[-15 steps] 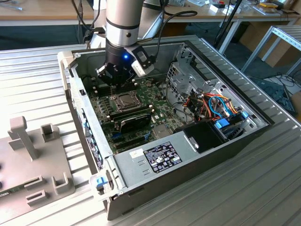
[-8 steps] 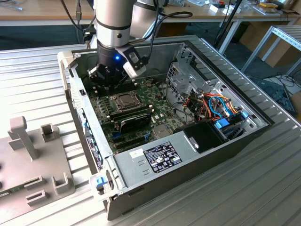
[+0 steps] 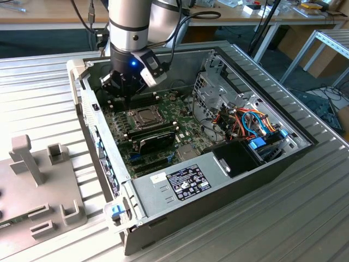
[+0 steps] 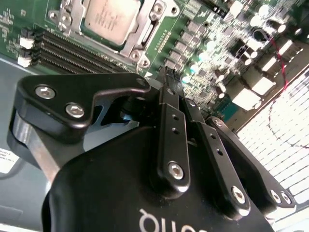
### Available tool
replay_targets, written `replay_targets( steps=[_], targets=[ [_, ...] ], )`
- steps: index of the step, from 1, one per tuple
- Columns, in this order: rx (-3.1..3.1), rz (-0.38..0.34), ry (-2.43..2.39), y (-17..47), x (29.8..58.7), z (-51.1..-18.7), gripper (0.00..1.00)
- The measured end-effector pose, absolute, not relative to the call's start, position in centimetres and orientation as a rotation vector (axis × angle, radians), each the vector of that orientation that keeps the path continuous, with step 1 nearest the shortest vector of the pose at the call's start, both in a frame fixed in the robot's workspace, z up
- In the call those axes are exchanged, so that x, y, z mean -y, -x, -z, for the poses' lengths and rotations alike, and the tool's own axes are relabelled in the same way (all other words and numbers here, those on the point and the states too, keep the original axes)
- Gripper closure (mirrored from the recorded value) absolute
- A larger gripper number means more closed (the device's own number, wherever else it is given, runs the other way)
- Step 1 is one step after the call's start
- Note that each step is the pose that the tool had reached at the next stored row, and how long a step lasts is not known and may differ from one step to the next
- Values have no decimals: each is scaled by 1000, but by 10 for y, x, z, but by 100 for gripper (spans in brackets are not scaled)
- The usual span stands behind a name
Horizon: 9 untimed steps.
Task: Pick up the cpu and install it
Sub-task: 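Install the first cpu locking lever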
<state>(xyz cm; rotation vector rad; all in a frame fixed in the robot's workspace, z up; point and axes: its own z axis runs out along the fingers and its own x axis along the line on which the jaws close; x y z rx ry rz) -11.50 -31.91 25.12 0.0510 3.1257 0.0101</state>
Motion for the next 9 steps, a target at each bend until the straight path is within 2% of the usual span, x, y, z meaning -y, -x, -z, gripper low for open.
replay_targets(
  steps=[9],
  targets=[
    [-3125,-28,-51,116,312,-251,89]
  ],
)
